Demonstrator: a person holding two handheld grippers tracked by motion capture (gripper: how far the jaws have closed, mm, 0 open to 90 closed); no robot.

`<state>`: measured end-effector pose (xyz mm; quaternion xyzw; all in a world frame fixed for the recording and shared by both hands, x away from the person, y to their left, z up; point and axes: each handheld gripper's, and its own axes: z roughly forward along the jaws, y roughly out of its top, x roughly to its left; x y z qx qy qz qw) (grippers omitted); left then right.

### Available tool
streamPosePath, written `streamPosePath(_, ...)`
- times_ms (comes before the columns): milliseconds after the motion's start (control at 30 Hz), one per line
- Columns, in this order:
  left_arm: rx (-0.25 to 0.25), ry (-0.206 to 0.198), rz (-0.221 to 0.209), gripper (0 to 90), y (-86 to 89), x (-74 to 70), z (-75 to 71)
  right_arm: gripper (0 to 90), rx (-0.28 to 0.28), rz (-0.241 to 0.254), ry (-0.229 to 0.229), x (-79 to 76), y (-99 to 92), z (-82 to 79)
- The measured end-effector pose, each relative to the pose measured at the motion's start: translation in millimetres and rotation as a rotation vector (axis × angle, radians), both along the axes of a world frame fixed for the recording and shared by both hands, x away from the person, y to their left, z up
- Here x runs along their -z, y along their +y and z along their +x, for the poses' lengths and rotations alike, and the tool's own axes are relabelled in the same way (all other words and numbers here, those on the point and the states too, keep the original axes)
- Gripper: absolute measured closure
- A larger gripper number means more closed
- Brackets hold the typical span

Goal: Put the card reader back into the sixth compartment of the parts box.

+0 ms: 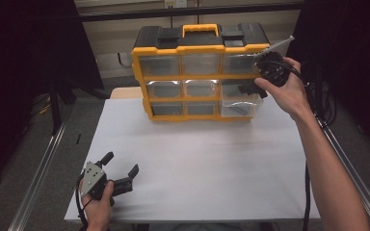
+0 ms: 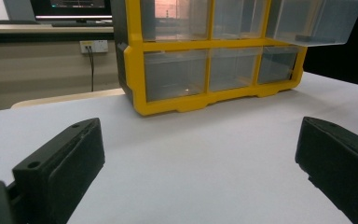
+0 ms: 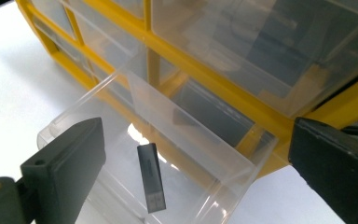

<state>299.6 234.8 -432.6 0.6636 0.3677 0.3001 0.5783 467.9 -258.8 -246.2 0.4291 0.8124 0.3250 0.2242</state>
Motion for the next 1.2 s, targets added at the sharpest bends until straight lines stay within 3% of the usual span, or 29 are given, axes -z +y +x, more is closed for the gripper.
streamPosePath(300,0.003,-0.007,-0.001,1.3,2.6,-0.6,-2.2,3.9,0.030,0.026,-0.083,5.1,-2.1,-11.3)
streamPosePath(467,0.007,-0.006,-0.011,1.3,3.2,-0.9,-4.1,4.8,0.075,0.040,-0.202,7.1,1.3,-22.2)
streamPosePath(767,0.009,-0.016,-0.025,1.5,3.7,-2.5,-5.7,3.9,0.133,0.111,-0.356,22.7,-4.8,-38.5)
streamPosePath(900,0.008,-0.015,-0.025,1.4,3.7,-2.4,-5.8,3.4,0.127,0.143,-0.381,25.2,-6.3,-45.2)
streamPosePath(967,0.014,-0.018,-0.005,1.4,4.5,-2.4,-5.6,2.3,0.128,0.152,-0.404,25.5,-5.9,-50.2)
streamPosePath(1200,0.014,-0.020,-0.010,1.4,3.5,-2.6,-6.1,2.1,0.128,0.186,-0.453,33.2,-9.2,-65.4)
